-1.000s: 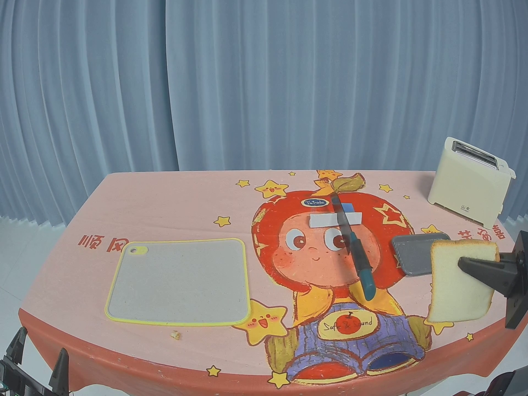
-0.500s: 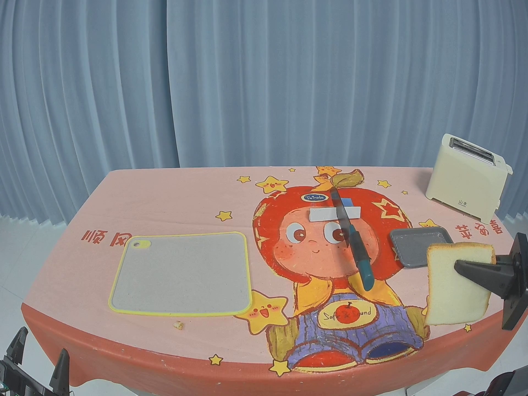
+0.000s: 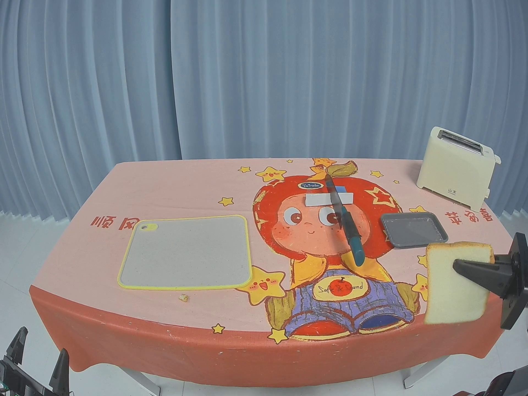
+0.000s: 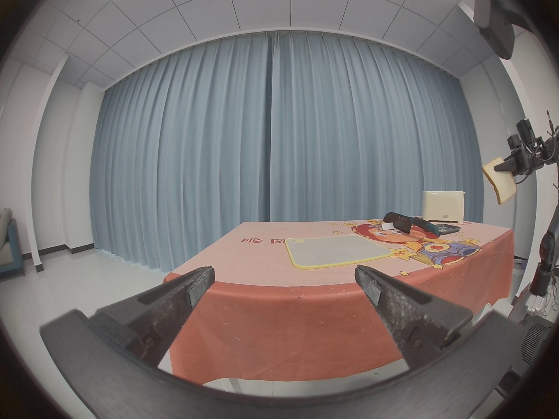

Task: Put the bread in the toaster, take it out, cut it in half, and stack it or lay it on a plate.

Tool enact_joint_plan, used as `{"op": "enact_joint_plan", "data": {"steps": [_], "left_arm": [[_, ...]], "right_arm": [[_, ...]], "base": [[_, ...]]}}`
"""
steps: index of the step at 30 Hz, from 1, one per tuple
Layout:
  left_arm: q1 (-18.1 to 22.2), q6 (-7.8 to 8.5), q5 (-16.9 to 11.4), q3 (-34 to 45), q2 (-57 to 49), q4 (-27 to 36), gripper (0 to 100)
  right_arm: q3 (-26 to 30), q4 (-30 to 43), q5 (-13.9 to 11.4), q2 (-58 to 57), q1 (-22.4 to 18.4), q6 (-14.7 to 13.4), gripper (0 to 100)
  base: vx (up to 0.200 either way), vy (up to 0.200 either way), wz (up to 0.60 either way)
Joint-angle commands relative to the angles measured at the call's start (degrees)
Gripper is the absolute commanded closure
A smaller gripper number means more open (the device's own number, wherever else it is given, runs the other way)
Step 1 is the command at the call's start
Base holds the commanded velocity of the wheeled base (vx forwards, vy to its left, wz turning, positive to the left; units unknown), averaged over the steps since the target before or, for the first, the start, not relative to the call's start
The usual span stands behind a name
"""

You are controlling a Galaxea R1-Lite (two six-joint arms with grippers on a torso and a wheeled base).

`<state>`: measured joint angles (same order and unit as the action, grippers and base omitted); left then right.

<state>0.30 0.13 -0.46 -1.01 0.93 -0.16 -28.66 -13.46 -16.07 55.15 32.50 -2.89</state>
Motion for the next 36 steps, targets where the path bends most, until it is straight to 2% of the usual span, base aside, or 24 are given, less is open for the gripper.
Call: {"op": "enact_joint_plan", "data": {"steps": [1,36], "left_arm": [[0.0,-0.05,-0.1,1.0,-0.9,0.0,0],[0.0,0.22,-0.2,1.0,-0.9,-0.1,0]], "right_arm": [[0.0,-0.1,0.0,0.7,0.0,-0.1,100],[1.0,0.0,0.2,1.4,0.5,-0.1,100]], "base": [[0.000,0.000,0.00],[0.000,0.189,0.00]]}}
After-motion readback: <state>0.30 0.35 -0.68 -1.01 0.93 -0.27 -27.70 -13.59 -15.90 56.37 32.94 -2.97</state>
